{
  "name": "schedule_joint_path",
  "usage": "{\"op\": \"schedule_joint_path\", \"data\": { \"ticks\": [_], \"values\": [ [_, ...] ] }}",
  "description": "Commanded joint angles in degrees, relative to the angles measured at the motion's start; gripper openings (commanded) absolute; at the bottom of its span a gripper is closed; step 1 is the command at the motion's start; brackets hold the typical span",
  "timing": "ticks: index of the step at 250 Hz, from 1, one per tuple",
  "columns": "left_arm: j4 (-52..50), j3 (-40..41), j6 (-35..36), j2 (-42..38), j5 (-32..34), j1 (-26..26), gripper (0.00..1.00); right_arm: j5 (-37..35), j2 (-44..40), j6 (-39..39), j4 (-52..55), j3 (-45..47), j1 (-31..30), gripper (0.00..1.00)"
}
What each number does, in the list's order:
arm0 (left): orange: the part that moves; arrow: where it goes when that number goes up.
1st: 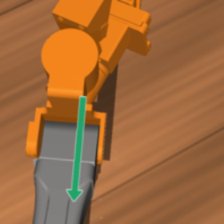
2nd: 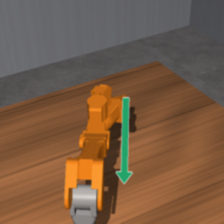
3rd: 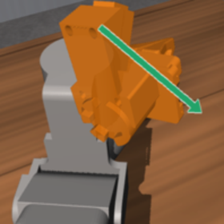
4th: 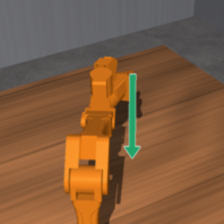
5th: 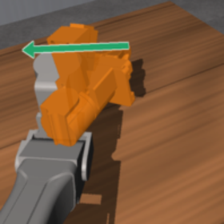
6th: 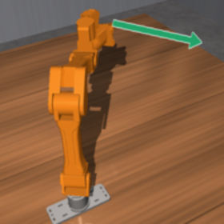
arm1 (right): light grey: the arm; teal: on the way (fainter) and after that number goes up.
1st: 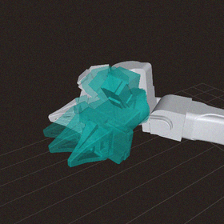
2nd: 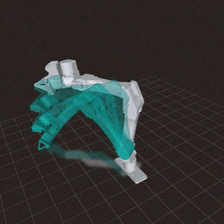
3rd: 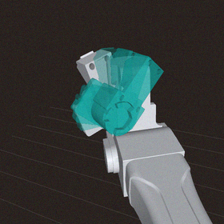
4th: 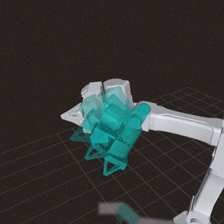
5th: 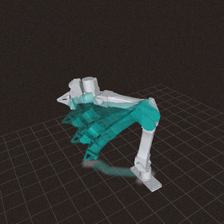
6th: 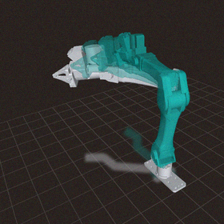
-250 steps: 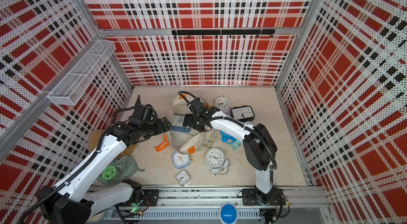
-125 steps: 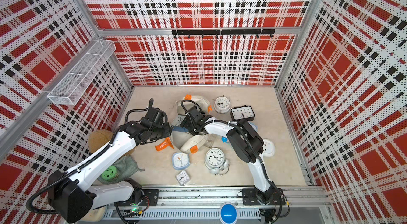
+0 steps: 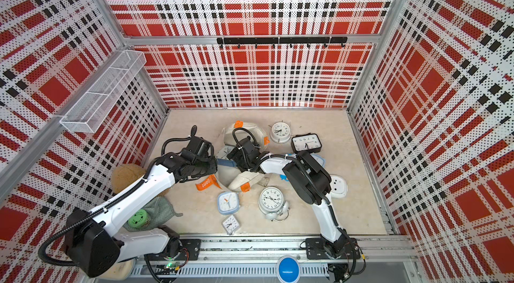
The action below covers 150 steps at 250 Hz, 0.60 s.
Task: Take the alarm clock out of the canvas bag
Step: Pick up the alarm from the canvas bag.
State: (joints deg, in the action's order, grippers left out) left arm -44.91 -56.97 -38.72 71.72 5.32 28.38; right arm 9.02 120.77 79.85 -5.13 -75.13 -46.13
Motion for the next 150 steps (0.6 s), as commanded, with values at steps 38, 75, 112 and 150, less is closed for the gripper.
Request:
{"op": "schedule_joint_path", "data": {
  "ticks": [38,75,112,150],
  "values": [
    [0.61,-0.13,0.31,0.99,1.36,0.16,0.31,1.68,3.78,3.06,-15.89,9.70,0.70,0.75],
    [0.70,-0.14,0.39,1.11,1.42,0.14,0.31,2.23,3.11,1.68,-22.81,11.74,0.81,0.67],
    [0.70,-0.09,0.48,1.14,1.44,0.18,0.31,1.28,2.56,0.64,-28.01,12.75,0.80,0.65],
    [0.70,-0.08,0.72,0.90,1.28,0.18,0.31,-0.70,2.28,0.92,-34.93,14.36,0.78,0.64]
  ]
}}
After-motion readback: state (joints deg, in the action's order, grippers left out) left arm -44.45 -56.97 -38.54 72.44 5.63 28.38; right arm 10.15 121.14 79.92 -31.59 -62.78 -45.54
